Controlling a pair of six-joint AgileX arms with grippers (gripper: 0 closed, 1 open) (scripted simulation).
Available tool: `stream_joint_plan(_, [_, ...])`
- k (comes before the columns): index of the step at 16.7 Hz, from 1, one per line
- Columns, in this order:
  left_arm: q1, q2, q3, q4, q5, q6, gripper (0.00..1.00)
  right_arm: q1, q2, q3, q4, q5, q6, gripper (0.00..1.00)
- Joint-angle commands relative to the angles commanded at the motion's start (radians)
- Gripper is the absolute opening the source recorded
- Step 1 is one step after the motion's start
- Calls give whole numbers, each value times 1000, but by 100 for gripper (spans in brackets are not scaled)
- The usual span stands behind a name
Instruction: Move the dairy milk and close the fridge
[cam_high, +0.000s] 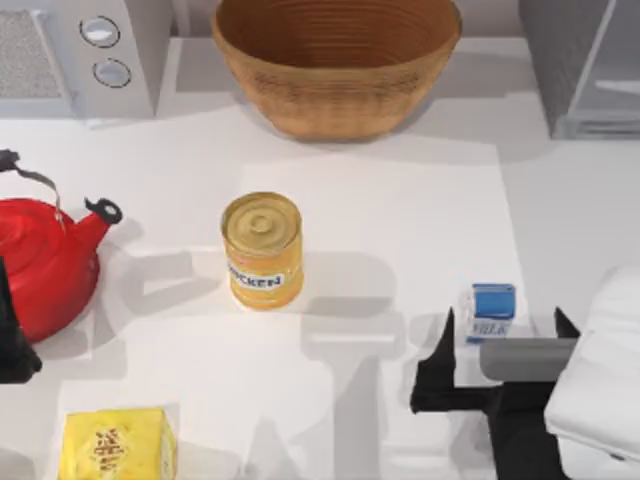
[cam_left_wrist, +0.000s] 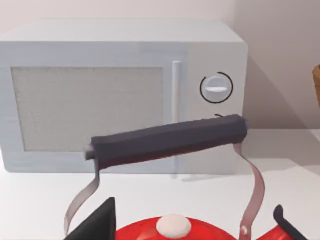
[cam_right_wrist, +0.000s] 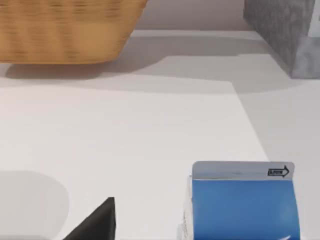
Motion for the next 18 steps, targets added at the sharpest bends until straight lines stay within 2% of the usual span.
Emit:
stream_joint_plan(7, [0,0,0,0,0,0,100,-6,32,6,26,-4,3,100])
stream_joint_plan(14, [0,0,0,0,0,0,100,-143,65,98,11,-139,-44,100])
stream_joint_plan(18, [0,0,0,0,0,0,100,-147,66,101,10,-143,-45,100])
